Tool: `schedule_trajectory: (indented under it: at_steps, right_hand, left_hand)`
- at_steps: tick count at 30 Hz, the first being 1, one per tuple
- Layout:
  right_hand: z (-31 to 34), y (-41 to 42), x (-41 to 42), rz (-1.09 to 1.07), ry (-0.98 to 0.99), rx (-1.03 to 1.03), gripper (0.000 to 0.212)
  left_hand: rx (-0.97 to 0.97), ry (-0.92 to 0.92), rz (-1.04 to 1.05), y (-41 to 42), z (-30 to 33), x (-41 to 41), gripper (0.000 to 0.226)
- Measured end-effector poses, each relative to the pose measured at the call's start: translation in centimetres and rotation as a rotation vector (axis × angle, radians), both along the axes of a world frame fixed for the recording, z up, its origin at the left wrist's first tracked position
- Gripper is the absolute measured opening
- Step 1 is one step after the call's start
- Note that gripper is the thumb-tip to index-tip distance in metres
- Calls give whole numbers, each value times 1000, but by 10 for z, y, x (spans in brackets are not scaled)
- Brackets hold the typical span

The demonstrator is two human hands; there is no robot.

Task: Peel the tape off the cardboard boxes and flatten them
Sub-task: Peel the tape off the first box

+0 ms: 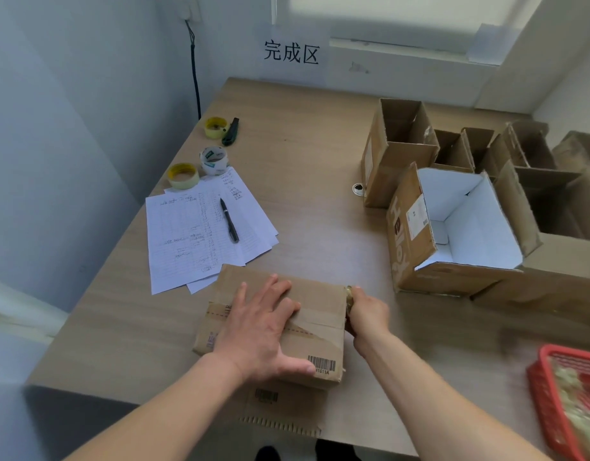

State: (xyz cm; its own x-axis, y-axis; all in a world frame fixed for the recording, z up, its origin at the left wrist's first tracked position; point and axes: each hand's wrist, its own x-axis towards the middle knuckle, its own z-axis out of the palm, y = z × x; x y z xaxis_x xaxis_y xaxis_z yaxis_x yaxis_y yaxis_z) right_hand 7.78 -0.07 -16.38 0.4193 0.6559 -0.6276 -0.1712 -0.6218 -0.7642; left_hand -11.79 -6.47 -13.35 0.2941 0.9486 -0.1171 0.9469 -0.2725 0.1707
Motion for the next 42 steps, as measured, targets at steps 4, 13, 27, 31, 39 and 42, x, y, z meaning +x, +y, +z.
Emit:
schedule_trajectory:
  at_steps: [4, 13, 27, 31, 39, 42]
  right_hand:
    - [6, -17, 7, -198, 136, -9, 25]
    - [11, -53, 76, -324, 268, -17, 31]
    - [7, -59, 189, 16, -230, -28, 66]
    - [1, -51, 194, 197, -361, 7, 58]
    - [-30, -76, 195, -206, 192, -205, 27]
    - [-8, -73, 219, -119, 123, -41, 28]
  left_hand:
    - [-26, 13, -49, 2, 1, 8, 113]
    - [-42, -12, -178, -6, 2, 70, 111]
    - [89, -103, -220, -7, -9, 163, 100]
    - [114, -101, -222, -8, -7, 163, 96]
    - [92, -74, -190, -8, -2, 165, 100]
    - [91, -79, -171, -8, -3, 162, 99]
